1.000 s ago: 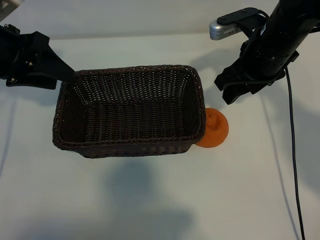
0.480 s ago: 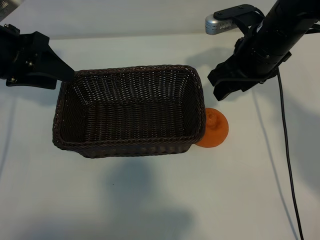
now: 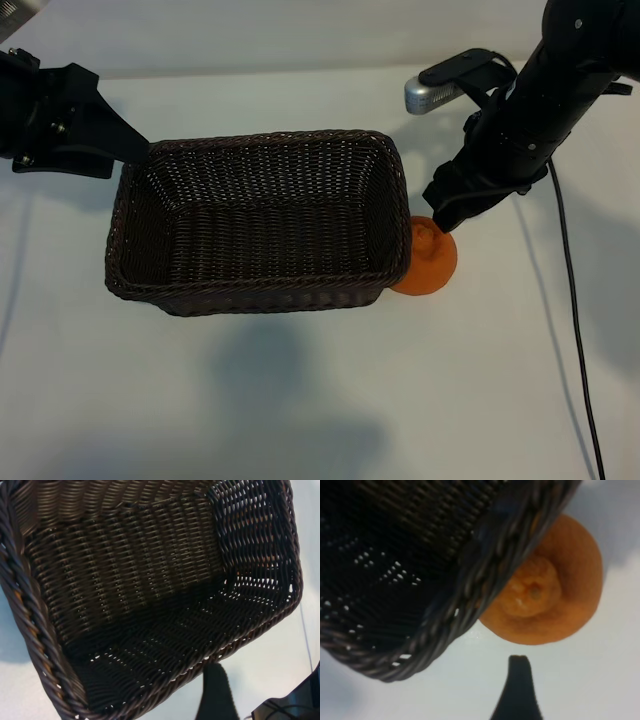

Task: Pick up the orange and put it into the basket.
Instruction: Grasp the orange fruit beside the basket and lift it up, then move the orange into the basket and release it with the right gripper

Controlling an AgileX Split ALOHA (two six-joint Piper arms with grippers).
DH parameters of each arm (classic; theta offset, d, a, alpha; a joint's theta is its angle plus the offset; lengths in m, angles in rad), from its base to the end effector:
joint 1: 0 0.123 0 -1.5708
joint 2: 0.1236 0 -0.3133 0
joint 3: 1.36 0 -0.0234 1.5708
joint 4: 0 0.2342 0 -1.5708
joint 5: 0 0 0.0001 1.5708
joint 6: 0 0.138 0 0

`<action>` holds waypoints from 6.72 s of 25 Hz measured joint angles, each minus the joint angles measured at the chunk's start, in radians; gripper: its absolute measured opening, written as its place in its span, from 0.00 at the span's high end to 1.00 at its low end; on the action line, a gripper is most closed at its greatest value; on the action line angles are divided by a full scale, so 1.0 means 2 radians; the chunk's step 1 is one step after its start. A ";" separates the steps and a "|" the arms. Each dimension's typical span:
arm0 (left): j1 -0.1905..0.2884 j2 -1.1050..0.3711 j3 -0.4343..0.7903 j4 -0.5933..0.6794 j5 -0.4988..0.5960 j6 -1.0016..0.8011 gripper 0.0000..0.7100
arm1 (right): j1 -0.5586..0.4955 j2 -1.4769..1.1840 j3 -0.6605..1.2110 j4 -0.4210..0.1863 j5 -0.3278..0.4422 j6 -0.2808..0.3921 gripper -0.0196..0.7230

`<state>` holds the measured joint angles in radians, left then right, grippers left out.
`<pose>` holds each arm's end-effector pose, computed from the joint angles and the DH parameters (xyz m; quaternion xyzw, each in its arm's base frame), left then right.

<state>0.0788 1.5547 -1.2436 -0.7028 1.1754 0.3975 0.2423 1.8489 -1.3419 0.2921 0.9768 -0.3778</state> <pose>0.3029 -0.0587 0.2987 0.0449 0.9402 -0.2996 0.1555 0.3529 0.1212 0.2058 -0.2334 0.9602 0.1211 0.0945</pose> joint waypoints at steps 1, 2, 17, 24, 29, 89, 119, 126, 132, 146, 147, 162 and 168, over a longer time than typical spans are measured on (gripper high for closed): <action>0.000 0.000 0.000 0.000 0.000 0.002 0.26 | 0.000 0.000 0.000 0.006 0.000 -0.011 0.23; 0.000 0.000 0.000 0.000 0.000 0.004 0.26 | 0.000 0.000 0.000 0.014 0.000 -0.025 0.24; 0.000 0.000 0.000 0.000 0.000 0.005 0.26 | 0.000 0.001 0.008 0.058 -0.004 -0.188 0.25; 0.000 0.000 0.000 0.000 0.000 0.008 0.26 | 0.000 0.019 0.008 0.058 -0.009 -0.194 0.25; 0.000 0.000 0.000 0.000 0.000 0.008 0.26 | 0.000 0.032 0.008 0.051 -0.018 -0.203 0.25; 0.000 0.000 0.000 0.000 0.000 0.007 0.26 | 0.000 0.092 0.008 0.067 -0.045 -0.201 0.92; 0.000 0.000 0.000 0.000 0.000 0.009 0.26 | -0.045 -0.042 -0.066 0.043 0.109 -0.093 0.92; 0.000 0.000 0.000 0.000 0.000 0.009 0.26 | -0.045 -0.049 -0.096 0.046 0.122 -0.067 0.92; 0.000 0.000 0.000 0.000 0.000 0.009 0.26 | -0.045 -0.049 -0.096 0.061 0.123 -0.056 0.92; 0.000 0.000 0.000 0.000 0.000 0.009 0.26 | -0.025 -0.049 -0.096 0.120 0.121 -0.055 0.92; 0.000 0.000 0.000 0.000 0.000 0.009 0.26 | -0.018 -0.049 -0.096 0.121 0.119 -0.055 0.92; 0.000 0.000 0.000 -0.001 0.000 0.008 0.26 | 0.106 -0.044 -0.096 0.128 0.001 -0.042 0.92; 0.000 0.000 0.000 -0.002 0.000 0.008 0.26 | 0.134 -0.010 -0.096 0.132 -0.047 -0.040 0.92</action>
<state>0.0788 1.5547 -1.2436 -0.7061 1.1754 0.4136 0.5100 1.8299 -1.5340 0.5557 0.8828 -0.4576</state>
